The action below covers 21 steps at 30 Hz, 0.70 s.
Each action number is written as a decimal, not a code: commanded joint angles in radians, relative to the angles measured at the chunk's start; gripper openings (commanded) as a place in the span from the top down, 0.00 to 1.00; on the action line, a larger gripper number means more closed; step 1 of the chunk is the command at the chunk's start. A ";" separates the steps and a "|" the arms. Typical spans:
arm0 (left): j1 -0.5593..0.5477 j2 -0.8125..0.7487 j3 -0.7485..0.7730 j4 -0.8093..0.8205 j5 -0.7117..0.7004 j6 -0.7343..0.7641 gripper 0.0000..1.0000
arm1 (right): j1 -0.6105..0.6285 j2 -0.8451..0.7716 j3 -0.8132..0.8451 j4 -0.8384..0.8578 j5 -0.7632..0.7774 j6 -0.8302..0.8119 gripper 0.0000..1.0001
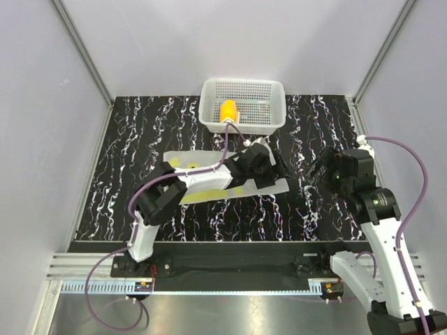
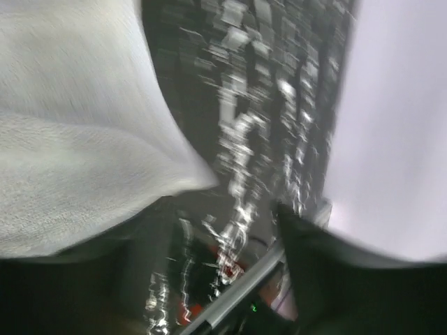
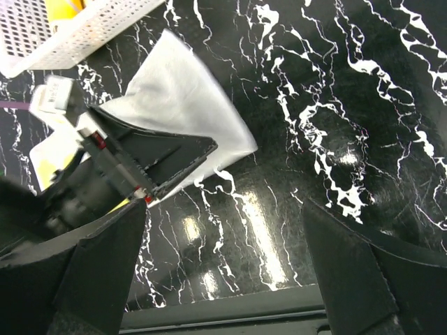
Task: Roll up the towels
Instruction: Move the towel to the center of the board, then fold the towel
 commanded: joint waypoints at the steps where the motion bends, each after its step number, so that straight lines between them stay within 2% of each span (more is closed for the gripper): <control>1: 0.003 -0.086 -0.004 0.007 0.025 0.015 0.09 | 0.003 0.003 0.003 -0.010 0.022 0.012 0.00; 2: 0.008 -0.124 -0.094 0.010 0.016 0.024 0.01 | 0.003 0.001 -0.003 -0.006 0.002 0.014 0.00; 7: 0.089 -0.498 -0.442 -0.034 -0.092 0.102 0.01 | 0.005 0.035 -0.107 0.069 -0.094 0.024 0.00; 9: 0.140 -0.674 -0.605 -0.097 -0.145 0.117 0.01 | 0.002 0.105 -0.151 0.140 -0.196 0.040 0.00; 11: 0.190 -0.779 -0.746 -0.137 -0.145 0.119 0.01 | 0.002 0.185 -0.216 0.192 -0.272 0.052 0.00; 12: 0.241 -0.877 -0.784 -0.163 -0.140 0.124 0.01 | 0.002 0.208 -0.253 0.250 -0.294 0.070 0.00; 15: 0.330 -1.032 -0.893 -0.251 -0.157 0.140 0.01 | 0.002 0.295 -0.291 0.344 -0.331 0.106 0.00; 21: 0.505 -1.180 -1.022 -0.374 -0.121 0.183 0.01 | 0.002 0.487 -0.279 0.410 -0.286 0.092 0.00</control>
